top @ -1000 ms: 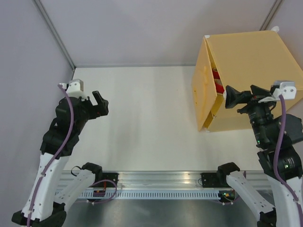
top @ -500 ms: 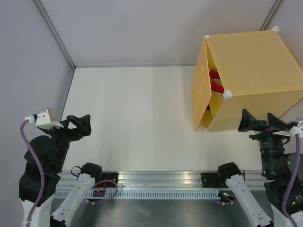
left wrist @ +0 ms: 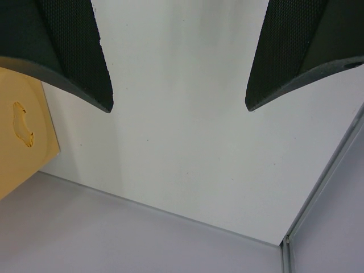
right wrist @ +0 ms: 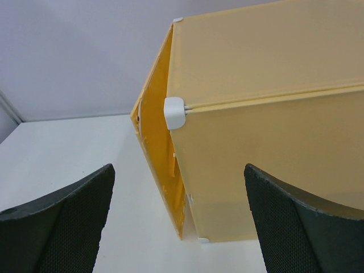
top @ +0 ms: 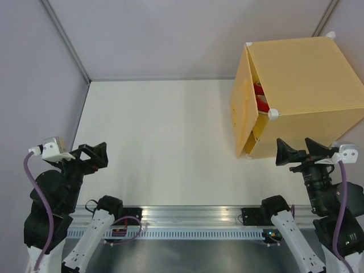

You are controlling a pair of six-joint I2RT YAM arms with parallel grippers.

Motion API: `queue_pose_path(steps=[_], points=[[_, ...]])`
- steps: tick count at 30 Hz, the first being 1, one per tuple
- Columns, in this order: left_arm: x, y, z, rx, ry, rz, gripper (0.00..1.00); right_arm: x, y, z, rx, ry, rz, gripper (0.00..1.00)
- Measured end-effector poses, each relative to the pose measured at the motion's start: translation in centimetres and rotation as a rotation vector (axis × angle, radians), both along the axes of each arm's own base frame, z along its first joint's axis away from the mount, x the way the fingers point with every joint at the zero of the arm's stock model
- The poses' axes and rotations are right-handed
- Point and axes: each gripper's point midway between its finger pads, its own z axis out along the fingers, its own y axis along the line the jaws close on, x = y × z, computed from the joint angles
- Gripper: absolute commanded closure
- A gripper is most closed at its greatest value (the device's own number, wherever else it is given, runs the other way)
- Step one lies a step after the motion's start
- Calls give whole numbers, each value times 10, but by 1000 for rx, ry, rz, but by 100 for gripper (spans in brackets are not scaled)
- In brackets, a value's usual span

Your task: Place and organize the shoes in the shoe cabinet

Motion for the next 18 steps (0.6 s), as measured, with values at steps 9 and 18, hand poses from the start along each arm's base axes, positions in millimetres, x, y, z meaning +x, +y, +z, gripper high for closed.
queue_pose_path(steps=[9, 18], points=[[1, 1, -11, 12, 36, 8, 0, 15, -4, -18, -13, 63, -44, 2], [-6, 10, -12, 14, 24, 44, 0, 8, -22, -25, 5, 43, -137, 2]])
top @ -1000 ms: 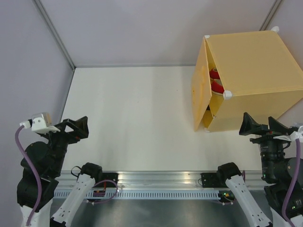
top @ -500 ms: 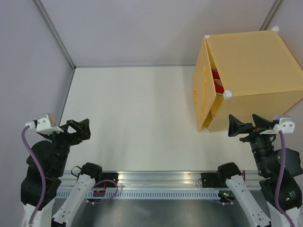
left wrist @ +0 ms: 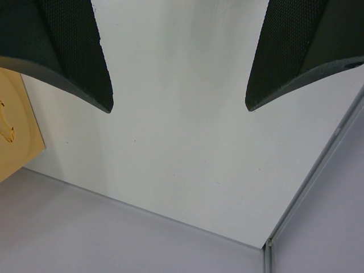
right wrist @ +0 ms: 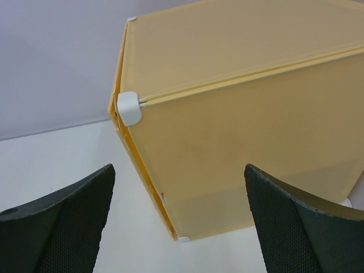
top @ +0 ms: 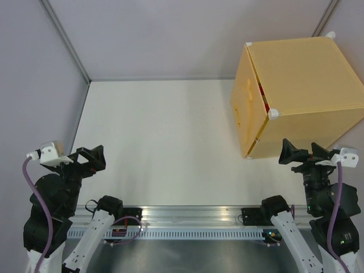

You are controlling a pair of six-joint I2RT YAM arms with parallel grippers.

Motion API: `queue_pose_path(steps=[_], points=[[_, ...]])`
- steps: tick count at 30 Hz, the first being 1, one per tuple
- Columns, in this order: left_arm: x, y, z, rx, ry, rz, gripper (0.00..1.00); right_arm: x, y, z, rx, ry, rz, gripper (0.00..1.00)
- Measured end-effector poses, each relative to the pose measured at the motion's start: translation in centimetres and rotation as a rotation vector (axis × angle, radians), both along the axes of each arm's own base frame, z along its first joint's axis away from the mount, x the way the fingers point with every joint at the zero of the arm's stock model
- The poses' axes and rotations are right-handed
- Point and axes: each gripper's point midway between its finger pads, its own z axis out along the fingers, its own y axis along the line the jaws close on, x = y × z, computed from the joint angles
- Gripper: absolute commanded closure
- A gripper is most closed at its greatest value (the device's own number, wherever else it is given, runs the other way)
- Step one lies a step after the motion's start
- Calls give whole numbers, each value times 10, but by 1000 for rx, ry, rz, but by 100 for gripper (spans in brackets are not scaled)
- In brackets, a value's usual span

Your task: Place and organize the shoes in the shoe cabinet

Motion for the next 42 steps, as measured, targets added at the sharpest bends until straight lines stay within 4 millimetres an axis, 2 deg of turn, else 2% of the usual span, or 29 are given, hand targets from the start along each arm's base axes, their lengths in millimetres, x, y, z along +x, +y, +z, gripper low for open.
queue_pose_path(steps=[12, 24, 42], points=[[-7, 8, 2, 7, -21, 29, 0, -23, -24, 5, 28, -73, -100, 2], [-32, 26, 25, -7, -131, 87, 0, -43, -38, 5, 20, -118, -146, 2], [-45, 38, 30, -24, -181, 136, 0, -46, -41, 8, 11, -134, -159, 2]])
